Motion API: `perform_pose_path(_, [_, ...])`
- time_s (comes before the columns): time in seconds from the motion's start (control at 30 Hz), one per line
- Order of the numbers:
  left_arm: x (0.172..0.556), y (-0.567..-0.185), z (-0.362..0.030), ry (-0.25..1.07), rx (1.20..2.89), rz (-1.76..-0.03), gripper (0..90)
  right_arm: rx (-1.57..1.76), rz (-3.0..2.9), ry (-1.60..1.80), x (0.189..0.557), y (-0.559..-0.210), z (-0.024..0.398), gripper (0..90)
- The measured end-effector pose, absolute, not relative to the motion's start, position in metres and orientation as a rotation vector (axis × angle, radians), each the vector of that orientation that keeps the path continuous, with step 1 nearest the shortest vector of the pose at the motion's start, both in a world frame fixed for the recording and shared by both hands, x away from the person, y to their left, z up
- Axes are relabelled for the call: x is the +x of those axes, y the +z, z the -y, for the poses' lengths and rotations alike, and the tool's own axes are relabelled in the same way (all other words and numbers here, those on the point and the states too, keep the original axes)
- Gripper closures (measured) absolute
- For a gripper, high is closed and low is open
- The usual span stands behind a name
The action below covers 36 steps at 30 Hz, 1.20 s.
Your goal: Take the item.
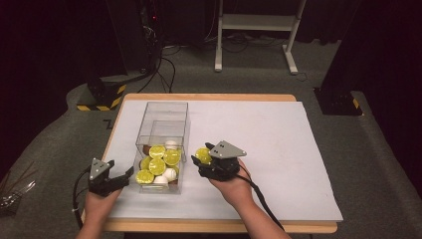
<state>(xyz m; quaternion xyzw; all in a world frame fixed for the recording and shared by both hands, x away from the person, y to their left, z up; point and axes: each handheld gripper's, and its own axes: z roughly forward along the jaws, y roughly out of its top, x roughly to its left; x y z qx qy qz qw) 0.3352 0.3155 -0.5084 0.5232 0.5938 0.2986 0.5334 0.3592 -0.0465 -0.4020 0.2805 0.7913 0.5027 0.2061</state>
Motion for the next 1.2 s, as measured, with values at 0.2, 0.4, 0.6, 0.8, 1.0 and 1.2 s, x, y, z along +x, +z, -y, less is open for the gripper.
perform_pose_path(0.2, [0.335,-0.508,-0.316,0.711,1.245,-1.413,18.0,0.797,-2.198,1.396,0.359,-0.404,0.052,38.4])
perform_pose_path(0.4, [0.335,-0.508,-0.315,0.706,1.253,-1.417,18.4,0.819,-2.185,1.394,0.360,-0.407,0.060,38.4])
perform_pose_path(0.6, [0.335,-0.508,-0.316,0.709,1.257,-1.412,18.4,0.852,-2.163,1.386,0.364,-0.408,0.072,38.4])
perform_pose_path(0.8, [0.335,-0.508,-0.315,0.706,1.249,-1.416,18.5,0.893,-2.137,1.361,0.368,-0.412,0.087,38.4])
perform_pose_path(1.0, [0.335,-0.509,-0.315,0.708,1.249,-1.416,18.6,0.931,-2.109,1.342,0.373,-0.415,0.102,38.4])
perform_pose_path(1.2, [0.335,-0.509,-0.315,0.709,1.249,-1.416,18.6,0.954,-2.081,1.317,0.377,-0.418,0.113,38.4])
